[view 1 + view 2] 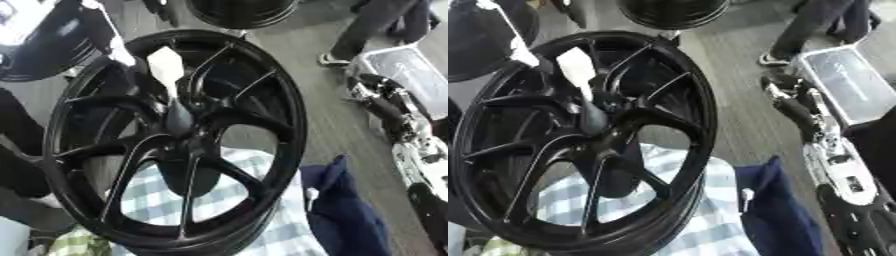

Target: Pull the pin out of the wheel hub.

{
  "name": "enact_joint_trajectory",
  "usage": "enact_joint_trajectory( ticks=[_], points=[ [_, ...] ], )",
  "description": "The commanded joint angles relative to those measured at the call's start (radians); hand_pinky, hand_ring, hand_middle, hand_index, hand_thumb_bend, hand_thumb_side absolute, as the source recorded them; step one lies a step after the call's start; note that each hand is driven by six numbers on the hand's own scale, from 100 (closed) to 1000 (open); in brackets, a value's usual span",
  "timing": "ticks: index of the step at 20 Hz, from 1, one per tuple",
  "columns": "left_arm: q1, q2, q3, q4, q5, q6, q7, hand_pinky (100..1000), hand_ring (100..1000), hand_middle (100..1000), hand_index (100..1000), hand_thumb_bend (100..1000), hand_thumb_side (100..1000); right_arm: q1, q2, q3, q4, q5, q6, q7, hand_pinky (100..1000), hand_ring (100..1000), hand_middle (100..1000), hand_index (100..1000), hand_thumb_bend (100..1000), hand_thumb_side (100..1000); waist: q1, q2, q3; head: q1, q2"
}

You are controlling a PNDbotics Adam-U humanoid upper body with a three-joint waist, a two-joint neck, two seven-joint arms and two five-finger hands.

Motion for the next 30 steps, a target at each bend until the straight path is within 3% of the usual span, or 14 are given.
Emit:
enact_joint_trajectory(
  ticks=[1,7,24,30],
  points=[
    [-0.026,0.027,0.008,0.004,-0.021,-0.160,-0.122,870,819,758,794,611,137,-0.007,-0.030,0.001,-0.007,0.001,-0.002,0.005,849,770,715,794,339,365,-0.004,-0.017,-0.003,-0.001,-0.012],
    [-0.037,0.005,0.014,0.031,-0.031,-0.189,-0.122,871,815,752,785,582,141,-0.006,-0.023,0.002,-0.002,0.001,0.000,0.007,849,770,714,794,339,367,-0.003,-0.016,-0.008,0.003,-0.016],
    [-0.025,-0.017,0.008,0.060,-0.071,-0.197,-0.122,869,813,752,777,554,119,-0.012,-0.014,0.003,-0.002,-0.002,0.001,0.008,850,771,715,794,336,369,-0.003,-0.012,-0.016,0.003,-0.028],
    [-0.016,-0.021,-0.017,0.055,-0.031,-0.203,-0.122,865,800,735,748,512,100,-0.012,-0.012,0.002,-0.001,-0.002,0.002,0.009,850,771,715,795,333,371,-0.002,-0.009,-0.018,0.005,-0.031]
  ],
)
